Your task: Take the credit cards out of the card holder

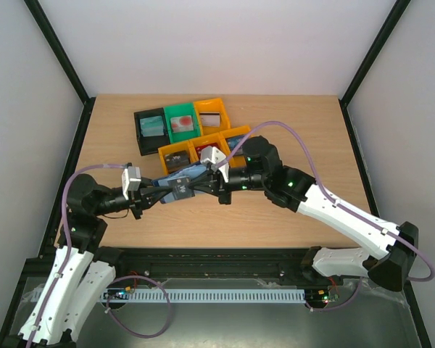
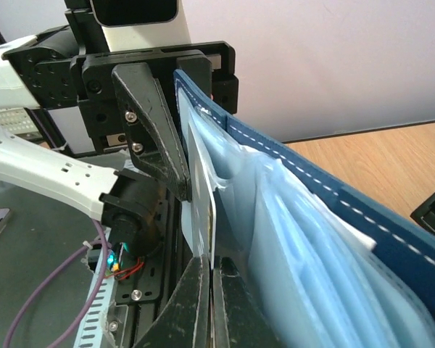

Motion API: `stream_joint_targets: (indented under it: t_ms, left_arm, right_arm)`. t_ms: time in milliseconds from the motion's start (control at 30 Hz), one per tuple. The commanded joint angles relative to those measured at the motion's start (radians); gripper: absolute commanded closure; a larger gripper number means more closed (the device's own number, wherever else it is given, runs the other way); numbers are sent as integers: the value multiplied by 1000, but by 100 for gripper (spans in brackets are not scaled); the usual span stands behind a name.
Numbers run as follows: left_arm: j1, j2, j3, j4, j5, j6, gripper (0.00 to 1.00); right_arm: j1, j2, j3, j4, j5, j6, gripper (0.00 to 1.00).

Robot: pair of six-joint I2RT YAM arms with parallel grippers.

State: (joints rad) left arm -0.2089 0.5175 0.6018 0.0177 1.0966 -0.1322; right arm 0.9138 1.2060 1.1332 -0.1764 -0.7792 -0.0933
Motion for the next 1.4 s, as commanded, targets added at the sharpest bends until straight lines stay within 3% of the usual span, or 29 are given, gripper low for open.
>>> stream_joint_targets:
  t_ms: [0,867,1033,1167,1367]
  left_arm:
    - [2,-11,-14,31,8,-5,98]
    - [2,-25,-20,-16,-18,50,98]
    - [2,-27,-44,61,-21,-1,98]
    - [-5,-31,-99,220,-24,-136,87]
    - [-9,-34,-105,210,-18,-126,77]
  right_arm:
    - [-23,-41,-16,-21,45,-20,98]
    - [-70,-75,-51,-32,59,-19,98]
    - [-70,-41,-31,18,-11,42,98]
    - [-69,48,-20,127,-107,132,98]
    - [-67,82,-32,215,-130,195,98]
